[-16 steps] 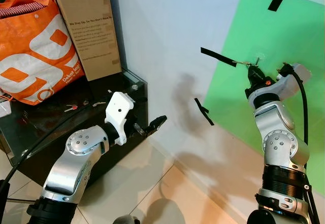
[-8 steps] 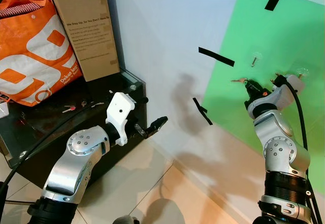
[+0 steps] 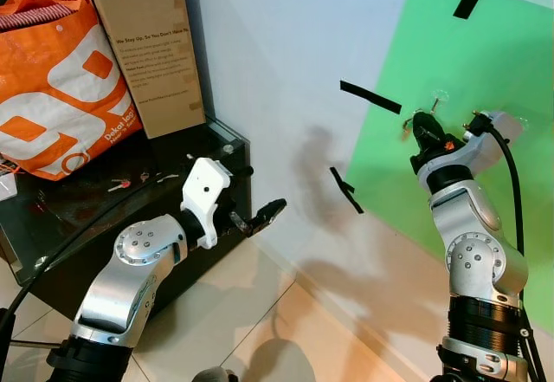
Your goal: Hang keys on a hook
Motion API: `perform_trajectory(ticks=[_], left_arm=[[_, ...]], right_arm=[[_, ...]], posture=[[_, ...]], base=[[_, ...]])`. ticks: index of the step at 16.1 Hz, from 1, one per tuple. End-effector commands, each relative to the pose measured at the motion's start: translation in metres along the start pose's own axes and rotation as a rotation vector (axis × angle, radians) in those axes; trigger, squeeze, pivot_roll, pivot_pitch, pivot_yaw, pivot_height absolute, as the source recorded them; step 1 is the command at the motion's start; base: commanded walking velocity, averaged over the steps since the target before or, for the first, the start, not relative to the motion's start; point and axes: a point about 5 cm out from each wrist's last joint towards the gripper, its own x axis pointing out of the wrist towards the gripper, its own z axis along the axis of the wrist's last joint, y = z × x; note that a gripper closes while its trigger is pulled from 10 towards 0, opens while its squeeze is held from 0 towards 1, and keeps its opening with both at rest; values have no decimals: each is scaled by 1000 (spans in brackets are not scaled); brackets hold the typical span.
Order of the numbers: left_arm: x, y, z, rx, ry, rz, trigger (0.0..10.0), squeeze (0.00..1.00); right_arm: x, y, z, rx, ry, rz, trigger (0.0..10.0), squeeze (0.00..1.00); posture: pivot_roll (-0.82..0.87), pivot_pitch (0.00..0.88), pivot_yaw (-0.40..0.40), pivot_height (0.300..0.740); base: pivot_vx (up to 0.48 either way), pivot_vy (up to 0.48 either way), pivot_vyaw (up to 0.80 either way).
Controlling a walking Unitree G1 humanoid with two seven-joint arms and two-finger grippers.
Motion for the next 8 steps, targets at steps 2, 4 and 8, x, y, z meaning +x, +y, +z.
perform_trajectory(ticks=[2,4,8], left_arm=[[3,-1,5,14,-12,-19,10000,0],[3,-1,6,14,-12,-21,10000,0],[3,0,6,13,-10,-24,10000,0]], right_arm=[[1,-1,6,12,-34,-9,10000,0],[3,-2,7,13,-41,-22,10000,0],[5,-14,13,60,-88,-108,10000,0]], posture=[[-8,0,-15,740],[-10,0,-12,740],[-8,0,-13,740]], base=[[0,0,0],[0,0,0],[0,0,0]])
